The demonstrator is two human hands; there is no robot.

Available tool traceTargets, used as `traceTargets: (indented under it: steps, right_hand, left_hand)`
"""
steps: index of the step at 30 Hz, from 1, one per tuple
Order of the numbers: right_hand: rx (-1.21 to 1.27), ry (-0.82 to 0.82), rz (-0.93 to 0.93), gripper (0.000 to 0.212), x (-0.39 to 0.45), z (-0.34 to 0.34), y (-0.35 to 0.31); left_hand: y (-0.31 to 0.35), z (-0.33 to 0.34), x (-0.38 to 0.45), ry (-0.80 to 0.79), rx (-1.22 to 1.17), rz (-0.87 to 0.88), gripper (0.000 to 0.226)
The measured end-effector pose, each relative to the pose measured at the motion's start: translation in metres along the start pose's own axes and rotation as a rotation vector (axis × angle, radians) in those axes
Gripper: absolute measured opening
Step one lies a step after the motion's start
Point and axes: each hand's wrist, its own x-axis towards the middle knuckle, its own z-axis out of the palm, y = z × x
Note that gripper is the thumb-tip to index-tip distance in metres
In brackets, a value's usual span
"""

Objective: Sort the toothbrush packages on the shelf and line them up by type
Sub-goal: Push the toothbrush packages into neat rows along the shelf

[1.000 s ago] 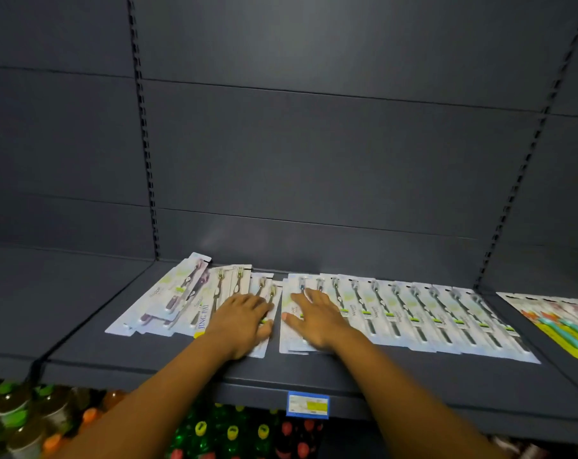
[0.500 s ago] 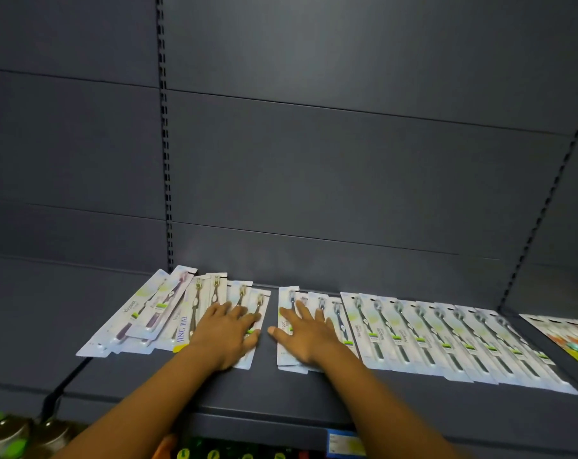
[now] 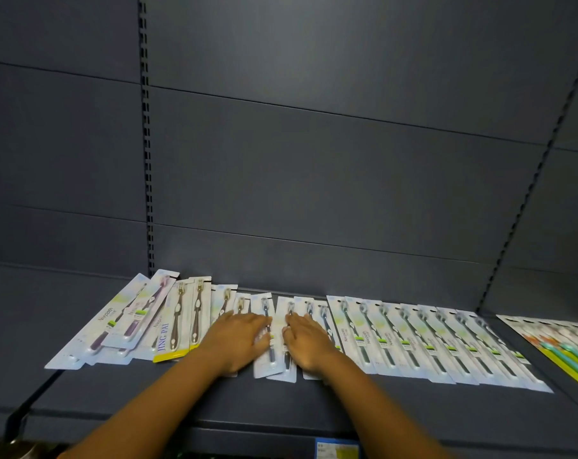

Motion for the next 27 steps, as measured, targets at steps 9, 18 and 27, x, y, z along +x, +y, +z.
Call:
traceTargets:
  steps: [9, 18, 27]
  right_hand:
    - [-0.180, -0.007, -0.011, 0.055, 0.019, 0.009, -0.008]
    - [0.098, -0.012, 0.016, 0.060, 0.034, 0.006, -0.019]
    - [-0.015, 0.120, 0.102, 0.058, -0.001, 0.001, 0.038]
  left_hand:
    - [-0.002, 0.004, 0.001, -0.004, 0.029, -0.055, 0.057]
    - [0.000, 0.024, 0.007, -0.034, -0.049, -0.009, 0.063]
    - [0.013, 0.018, 0.012, -0.067, -0.024, -0.017, 0.059]
